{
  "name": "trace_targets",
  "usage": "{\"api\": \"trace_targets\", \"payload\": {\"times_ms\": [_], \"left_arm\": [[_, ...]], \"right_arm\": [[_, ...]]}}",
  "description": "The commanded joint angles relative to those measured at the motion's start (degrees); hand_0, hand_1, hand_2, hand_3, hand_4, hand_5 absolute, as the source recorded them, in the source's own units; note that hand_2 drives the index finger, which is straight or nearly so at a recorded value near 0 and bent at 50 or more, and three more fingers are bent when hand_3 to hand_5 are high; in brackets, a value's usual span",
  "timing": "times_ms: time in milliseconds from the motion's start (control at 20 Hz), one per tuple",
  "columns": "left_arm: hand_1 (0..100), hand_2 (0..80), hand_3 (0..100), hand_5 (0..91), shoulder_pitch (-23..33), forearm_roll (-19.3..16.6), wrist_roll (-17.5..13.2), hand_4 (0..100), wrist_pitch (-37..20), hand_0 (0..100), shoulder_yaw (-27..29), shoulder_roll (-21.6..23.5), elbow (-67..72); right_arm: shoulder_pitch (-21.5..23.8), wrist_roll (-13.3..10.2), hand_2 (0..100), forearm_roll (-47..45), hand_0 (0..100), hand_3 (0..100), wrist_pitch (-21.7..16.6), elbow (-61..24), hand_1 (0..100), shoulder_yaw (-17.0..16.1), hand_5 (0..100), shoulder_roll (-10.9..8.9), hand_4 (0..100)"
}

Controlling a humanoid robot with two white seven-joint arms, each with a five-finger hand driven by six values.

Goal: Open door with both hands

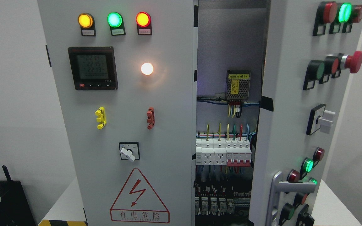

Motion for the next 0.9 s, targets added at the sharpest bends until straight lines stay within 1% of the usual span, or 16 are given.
{"api": "trace_targets", "payload": {"times_ms": [0, 852], "left_arm": [[0, 0.0, 0, 0.0, 0.1, 0.0, 0.0, 0, 0.0, 0, 0.0, 0.0, 0.0], [0, 0.0, 0, 0.0, 0.2, 0.3, -0.2, 0, 0.0, 0, 0.1, -0.3, 0.2]], "right_arm": [[0.0, 0.0, 0, 0.0, 38, 0, 0.0, 0.0, 0, 0.0, 0, 0.0, 0], [0.0, 0.0, 0, 0.0, 38, 0, 0.0, 0.1, 0, 0.0, 0, 0.0, 0]]}}
